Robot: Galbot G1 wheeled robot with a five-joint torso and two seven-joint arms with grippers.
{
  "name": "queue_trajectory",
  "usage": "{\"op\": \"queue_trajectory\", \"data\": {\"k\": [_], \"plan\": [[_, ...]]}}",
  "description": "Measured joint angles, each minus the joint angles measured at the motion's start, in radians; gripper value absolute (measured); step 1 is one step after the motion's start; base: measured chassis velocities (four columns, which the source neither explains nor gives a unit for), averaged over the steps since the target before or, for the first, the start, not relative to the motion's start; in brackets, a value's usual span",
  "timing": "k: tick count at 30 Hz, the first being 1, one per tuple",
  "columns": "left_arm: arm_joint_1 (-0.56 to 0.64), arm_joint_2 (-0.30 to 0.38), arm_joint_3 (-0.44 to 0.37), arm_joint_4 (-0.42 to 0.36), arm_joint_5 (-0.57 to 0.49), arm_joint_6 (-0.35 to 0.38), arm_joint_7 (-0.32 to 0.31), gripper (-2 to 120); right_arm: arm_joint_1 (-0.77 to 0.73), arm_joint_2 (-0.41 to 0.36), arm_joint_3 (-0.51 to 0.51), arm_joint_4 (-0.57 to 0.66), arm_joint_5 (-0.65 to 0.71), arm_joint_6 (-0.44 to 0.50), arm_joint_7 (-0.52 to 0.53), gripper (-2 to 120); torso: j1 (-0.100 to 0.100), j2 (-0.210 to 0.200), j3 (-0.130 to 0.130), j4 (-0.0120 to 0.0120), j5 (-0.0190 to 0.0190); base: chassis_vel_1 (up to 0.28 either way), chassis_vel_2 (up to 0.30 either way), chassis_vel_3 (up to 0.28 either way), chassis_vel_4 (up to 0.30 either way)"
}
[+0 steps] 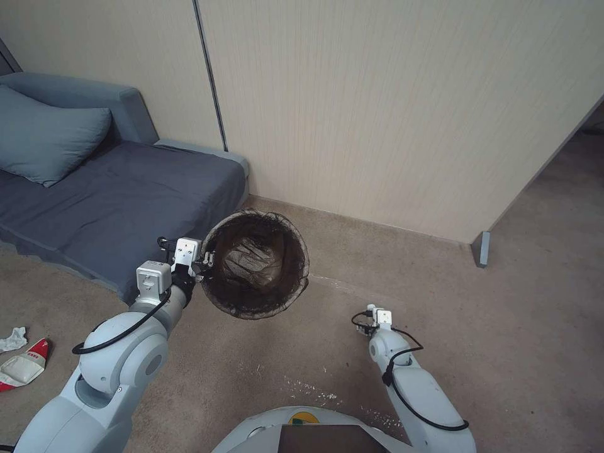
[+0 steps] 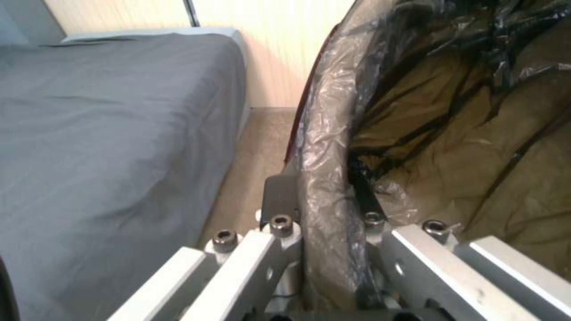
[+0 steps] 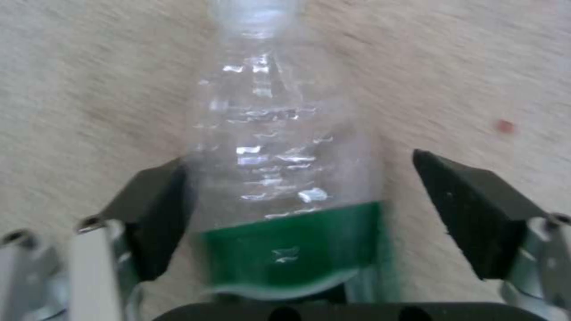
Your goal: Pick up the trash bin, then pick up the garbage from the floor and place it into the trash bin.
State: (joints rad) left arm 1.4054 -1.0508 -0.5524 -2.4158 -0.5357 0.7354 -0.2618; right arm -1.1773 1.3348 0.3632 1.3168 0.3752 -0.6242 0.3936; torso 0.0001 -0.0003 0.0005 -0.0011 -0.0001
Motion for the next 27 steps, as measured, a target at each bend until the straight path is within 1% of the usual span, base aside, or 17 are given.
{"op": "queue_trajectory", "data": {"k": [2,4,6,7,8,10,11,14,15,17,18,19,21,22,25,26,27], "plan": [[-0.002,-0.002,0.001,0.004,0.003,0.0,0.002,3,-0.022,-0.009,0.009,0.029,-0.008,-0.004,0.01,74,0.0,0.0,0.0,-0.0004,-0.0002,0.0,0.0,0.0,0.0],[-0.002,-0.002,0.001,0.005,0.004,0.0,0.003,3,-0.029,-0.012,0.012,0.037,-0.009,-0.005,0.012,72,0.0,0.0,0.0,-0.0004,-0.0002,0.0,0.0,0.0,0.0],[-0.007,-0.005,0.005,0.01,0.01,0.0,0.005,3,-0.056,-0.021,0.022,0.07,-0.008,-0.007,0.014,61,0.0,0.0,0.0,0.0007,0.0002,0.0,0.0,0.0,0.0],[-0.007,-0.005,0.005,0.01,0.01,0.0,0.005,3,-0.056,-0.021,0.022,0.07,-0.008,-0.007,0.014,61,0.0,0.0,0.0,0.0007,0.0002,0.0,0.0,0.0,0.0],[-0.008,-0.006,0.006,0.011,0.012,0.0,0.006,3,-0.066,-0.026,0.027,0.08,-0.007,-0.008,0.014,56,0.0,0.0,0.0,0.0011,0.0001,0.0,0.0,0.0,0.0],[-0.008,-0.008,0.006,0.012,0.013,0.0,0.007,3,-0.083,-0.033,0.038,0.101,-0.004,-0.008,0.014,44,0.0,0.0,0.0,0.0008,0.0001,0.0,0.0,0.0,0.0],[-0.008,-0.008,0.006,0.012,0.013,0.0,0.007,3,-0.083,-0.033,0.038,0.101,-0.004,-0.008,0.014,44,0.0,0.0,0.0,0.0008,0.0001,0.0,0.0,0.0,0.0],[-0.006,-0.009,0.006,0.015,0.016,0.0,0.01,3,-0.099,-0.038,0.05,0.129,0.0,-0.012,0.014,34,0.0,0.0,0.0,0.0006,-0.0001,0.0,0.0,0.0,0.0],[-0.006,-0.009,0.006,0.015,0.016,0.0,0.01,3,-0.099,-0.038,0.05,0.129,0.0,-0.012,0.014,34,0.0,0.0,0.0,0.0006,-0.0001,0.0,0.0,0.0,0.0],[-0.006,-0.008,0.006,0.016,0.017,0.0,0.012,3,-0.119,-0.047,0.06,0.171,0.012,-0.014,0.015,28,0.0,0.0,0.0,0.0007,0.0001,0.0,0.0,0.0,0.0],[-0.007,-0.008,0.006,0.017,0.018,0.0,0.012,3,-0.129,-0.052,0.065,0.194,0.017,-0.016,0.016,27,0.0,0.0,0.0,0.0008,0.0,0.0,0.0,0.0,0.0],[-0.007,-0.008,0.006,0.017,0.018,0.0,0.012,3,-0.129,-0.052,0.065,0.194,0.017,-0.016,0.016,27,0.0,0.0,0.0,0.0008,0.0,0.0,0.0,0.0,0.0],[-0.008,-0.009,0.006,0.019,0.018,0.0,0.013,3,-0.156,-0.068,0.078,0.261,0.033,-0.02,0.018,26,0.0,0.0,0.0,0.0008,0.0002,0.0,0.0,0.0,0.0],[-0.008,-0.009,0.006,0.019,0.018,0.0,0.013,3,-0.156,-0.068,0.078,0.261,0.033,-0.02,0.018,26,0.0,0.0,0.0,0.0008,0.0002,0.0,0.0,0.0,0.0],[-0.009,-0.01,0.007,0.022,0.019,0.0,0.012,3,-0.196,-0.093,0.102,0.369,0.057,-0.023,0.019,26,0.0,0.0,0.0,0.0009,0.0001,0.0,0.0,0.0,0.0],[-0.009,-0.01,0.007,0.022,0.019,0.0,0.012,3,-0.196,-0.093,0.102,0.369,0.057,-0.023,0.019,26,0.0,0.0,0.0,0.0009,0.0001,0.0,0.0,0.0,0.0],[-0.009,-0.011,0.007,0.022,0.019,0.0,0.013,3,-0.208,-0.102,0.109,0.407,0.066,-0.024,0.019,26,0.0,0.0,0.0,0.0009,0.0003,0.0,0.0,0.0,0.0]]}}
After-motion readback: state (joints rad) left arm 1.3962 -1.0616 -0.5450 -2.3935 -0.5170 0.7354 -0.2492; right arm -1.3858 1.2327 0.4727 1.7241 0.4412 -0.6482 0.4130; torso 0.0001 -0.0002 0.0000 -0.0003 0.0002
